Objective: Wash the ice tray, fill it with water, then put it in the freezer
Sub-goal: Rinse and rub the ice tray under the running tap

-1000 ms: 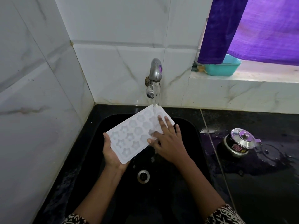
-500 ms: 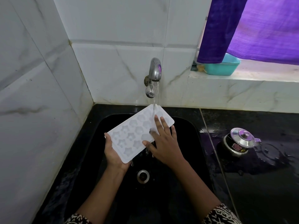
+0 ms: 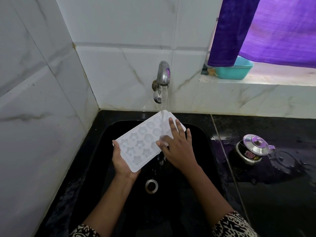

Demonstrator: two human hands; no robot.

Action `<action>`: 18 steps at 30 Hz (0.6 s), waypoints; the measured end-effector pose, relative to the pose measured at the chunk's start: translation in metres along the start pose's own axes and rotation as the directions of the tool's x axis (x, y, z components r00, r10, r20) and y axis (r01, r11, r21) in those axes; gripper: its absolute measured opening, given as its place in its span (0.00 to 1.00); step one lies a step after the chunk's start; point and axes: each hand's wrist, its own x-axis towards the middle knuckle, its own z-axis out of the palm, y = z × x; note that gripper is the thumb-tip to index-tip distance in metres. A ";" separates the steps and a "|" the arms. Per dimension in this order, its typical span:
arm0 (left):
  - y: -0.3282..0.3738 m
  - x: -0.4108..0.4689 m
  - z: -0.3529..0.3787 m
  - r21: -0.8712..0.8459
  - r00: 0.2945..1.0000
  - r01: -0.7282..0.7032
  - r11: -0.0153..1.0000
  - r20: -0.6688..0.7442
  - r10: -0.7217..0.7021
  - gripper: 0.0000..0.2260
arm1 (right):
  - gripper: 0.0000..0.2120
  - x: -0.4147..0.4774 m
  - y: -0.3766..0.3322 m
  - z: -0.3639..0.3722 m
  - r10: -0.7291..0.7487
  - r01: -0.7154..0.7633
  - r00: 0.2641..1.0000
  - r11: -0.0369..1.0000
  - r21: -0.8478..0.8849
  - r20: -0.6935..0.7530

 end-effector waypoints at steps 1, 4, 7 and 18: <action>0.000 -0.001 0.002 -0.010 1.000 0.004 1.000 -0.005 -0.004 0.35 | 0.32 0.000 -0.003 0.001 -0.013 0.013 1.000 1.000 -0.003 0.002; 0.004 0.001 0.002 -0.020 1.000 -0.005 1.000 0.004 0.005 0.34 | 0.32 -0.004 -0.003 0.003 -0.064 0.065 0.997 0.998 -0.026 0.038; 0.002 0.001 -0.001 -0.005 1.000 0.000 1.000 0.013 0.000 0.34 | 0.32 -0.003 0.005 -0.001 -0.014 0.014 0.999 1.000 -0.009 0.030; -0.003 0.001 0.002 -0.030 1.000 0.021 0.999 0.022 -0.020 0.34 | 0.32 -0.003 0.005 -0.002 0.008 -0.008 1.000 1.000 -0.012 0.007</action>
